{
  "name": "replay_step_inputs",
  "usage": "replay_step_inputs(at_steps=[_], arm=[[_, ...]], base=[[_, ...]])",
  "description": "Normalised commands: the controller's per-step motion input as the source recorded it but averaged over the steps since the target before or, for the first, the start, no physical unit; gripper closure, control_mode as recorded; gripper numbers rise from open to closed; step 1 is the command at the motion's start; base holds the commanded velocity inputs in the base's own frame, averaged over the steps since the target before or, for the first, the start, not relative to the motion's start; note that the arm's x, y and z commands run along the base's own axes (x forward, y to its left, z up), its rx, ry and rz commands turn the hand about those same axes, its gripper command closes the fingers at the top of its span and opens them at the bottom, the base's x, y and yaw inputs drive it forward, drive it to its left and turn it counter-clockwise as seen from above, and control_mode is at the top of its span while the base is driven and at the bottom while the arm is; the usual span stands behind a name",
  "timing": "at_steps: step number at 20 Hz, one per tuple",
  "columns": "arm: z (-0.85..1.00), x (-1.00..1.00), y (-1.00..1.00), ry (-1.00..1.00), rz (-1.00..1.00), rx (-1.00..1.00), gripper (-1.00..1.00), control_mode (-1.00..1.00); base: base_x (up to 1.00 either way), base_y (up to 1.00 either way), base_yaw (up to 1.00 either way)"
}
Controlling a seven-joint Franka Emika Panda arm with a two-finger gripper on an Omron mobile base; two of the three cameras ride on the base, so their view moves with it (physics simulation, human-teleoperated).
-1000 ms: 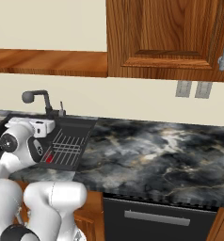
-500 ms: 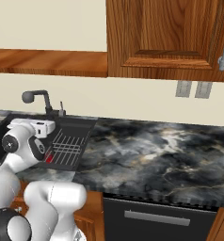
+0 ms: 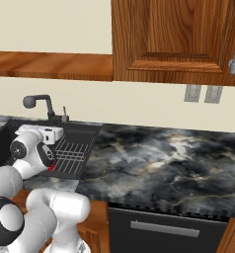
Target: Pick the strainer and mug and place them in the sink. Then turn on the water.
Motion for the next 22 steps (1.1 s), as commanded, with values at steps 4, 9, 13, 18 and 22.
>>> replay_step_inputs(at_steps=[4,9,13,18,22], arm=[[-0.32,0.26,-0.11,-0.01,0.00,0.00,-1.00,-1.00],[-0.25,0.28,-0.02,-0.01,0.00,0.00,-1.00,-1.00],[-0.17,0.38,0.00,0.00,0.00,0.00,-1.00,-1.00],[-0.13,0.41,-0.02,0.00,0.01,0.00,-1.00,-1.00],[-0.11,0.42,-0.01,0.00,0.03,0.00,-1.00,-1.00]], base=[[0.00,0.00,0.00],[0.00,0.00,0.00],[0.00,0.00,0.00],[0.00,0.00,0.00],[0.00,0.00,0.00]])
